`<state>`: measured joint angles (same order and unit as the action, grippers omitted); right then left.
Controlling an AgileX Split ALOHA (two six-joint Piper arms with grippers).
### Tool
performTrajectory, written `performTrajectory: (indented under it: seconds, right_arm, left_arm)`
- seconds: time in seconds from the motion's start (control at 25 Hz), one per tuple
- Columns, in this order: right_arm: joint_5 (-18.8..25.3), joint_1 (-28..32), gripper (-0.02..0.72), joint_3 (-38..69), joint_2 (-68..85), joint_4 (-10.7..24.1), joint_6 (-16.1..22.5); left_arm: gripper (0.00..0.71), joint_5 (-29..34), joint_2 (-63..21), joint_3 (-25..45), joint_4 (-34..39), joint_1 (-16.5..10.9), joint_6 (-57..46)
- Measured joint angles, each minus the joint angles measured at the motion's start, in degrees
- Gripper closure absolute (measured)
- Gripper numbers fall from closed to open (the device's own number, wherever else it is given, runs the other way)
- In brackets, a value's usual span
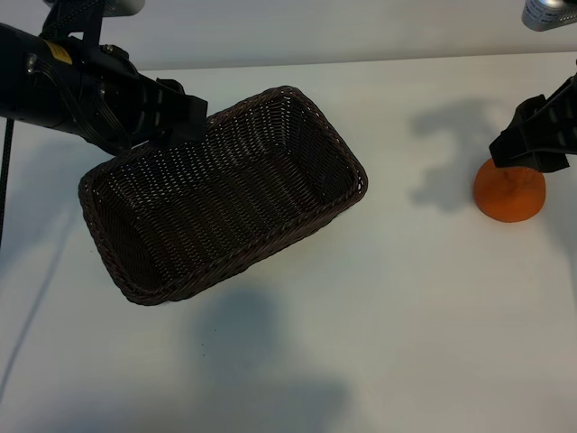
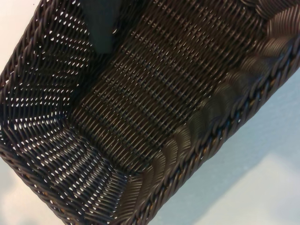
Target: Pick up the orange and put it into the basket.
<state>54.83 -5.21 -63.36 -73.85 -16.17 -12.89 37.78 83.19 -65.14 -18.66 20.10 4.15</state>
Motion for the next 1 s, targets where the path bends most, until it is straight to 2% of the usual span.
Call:
performTrajectory:
  seconds: [0.52,0.8,1.0]
  right_arm:
    - [0.0,0.0,0.110,0.0,0.0,0.0,0.0]
    - [0.0,0.0,0.110,0.0,0.0,0.0,0.0]
    - [0.0,0.0,0.110,0.0,0.0,0.0,0.0]
  left_arm:
    - [0.191,-0.3,0.0,0.0,0.1,0.0,0.4]
    - [0.191,-11.9,0.0,0.0,1.1,0.0,6.8]
    - [0.191,-13.1,0.0,0.0,1.2,0.0,7.5]
